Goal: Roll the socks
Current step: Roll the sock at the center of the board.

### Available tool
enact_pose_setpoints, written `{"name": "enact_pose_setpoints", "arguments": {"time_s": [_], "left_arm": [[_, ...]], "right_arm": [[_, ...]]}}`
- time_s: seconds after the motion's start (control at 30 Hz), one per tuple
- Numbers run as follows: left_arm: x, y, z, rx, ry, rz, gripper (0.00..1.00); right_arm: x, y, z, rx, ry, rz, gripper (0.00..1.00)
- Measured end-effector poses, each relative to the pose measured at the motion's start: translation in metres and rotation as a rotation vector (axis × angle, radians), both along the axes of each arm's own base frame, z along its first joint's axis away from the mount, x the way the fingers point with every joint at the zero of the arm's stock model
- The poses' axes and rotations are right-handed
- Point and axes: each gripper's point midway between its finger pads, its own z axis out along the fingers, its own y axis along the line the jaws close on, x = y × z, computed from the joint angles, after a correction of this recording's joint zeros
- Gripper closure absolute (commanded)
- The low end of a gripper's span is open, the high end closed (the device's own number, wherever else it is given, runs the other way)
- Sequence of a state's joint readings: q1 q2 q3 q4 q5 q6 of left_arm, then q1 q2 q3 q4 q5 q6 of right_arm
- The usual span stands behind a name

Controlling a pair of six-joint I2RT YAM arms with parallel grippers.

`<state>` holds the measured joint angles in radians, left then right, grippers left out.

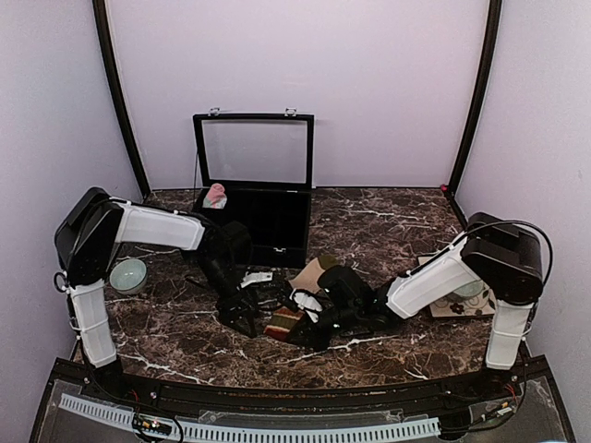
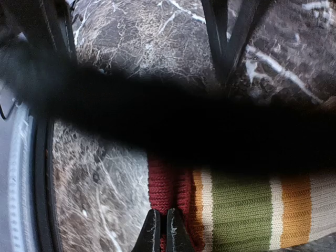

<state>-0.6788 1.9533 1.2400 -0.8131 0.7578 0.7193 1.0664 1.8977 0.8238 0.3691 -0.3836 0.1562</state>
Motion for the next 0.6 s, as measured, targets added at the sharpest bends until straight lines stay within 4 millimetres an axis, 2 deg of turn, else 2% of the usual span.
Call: {"name": "enact_pose_setpoints", "arguments": {"time_s": [0.13, 0.27, 0.47, 0.6], "left_arm": [[0.009, 0.022, -0.001, 0.021, -0.208, -0.002, 0.01], [0.012, 0.030, 0.014, -0.017, -0.381, -0.040, 0.01], [0.015, 0.017, 0.044, -0.140, -0.509, -0.103, 0.01], [-0.006, -0.003, 0.043, -0.180, -0.533, -0.220, 0.01]], "right_arm": [[-0.004, 0.005, 0.000, -0.003, 0.156, -0.031, 1.00], [-0.004, -0.004, -0.001, 0.002, 0.340, -0.104, 1.00], [0.004, -0.014, 0.000, -0.010, 0.502, -0.182, 1.00], [0.005, -0.012, 0.000, -0.044, 0.573, -0.198, 1.00]]}}
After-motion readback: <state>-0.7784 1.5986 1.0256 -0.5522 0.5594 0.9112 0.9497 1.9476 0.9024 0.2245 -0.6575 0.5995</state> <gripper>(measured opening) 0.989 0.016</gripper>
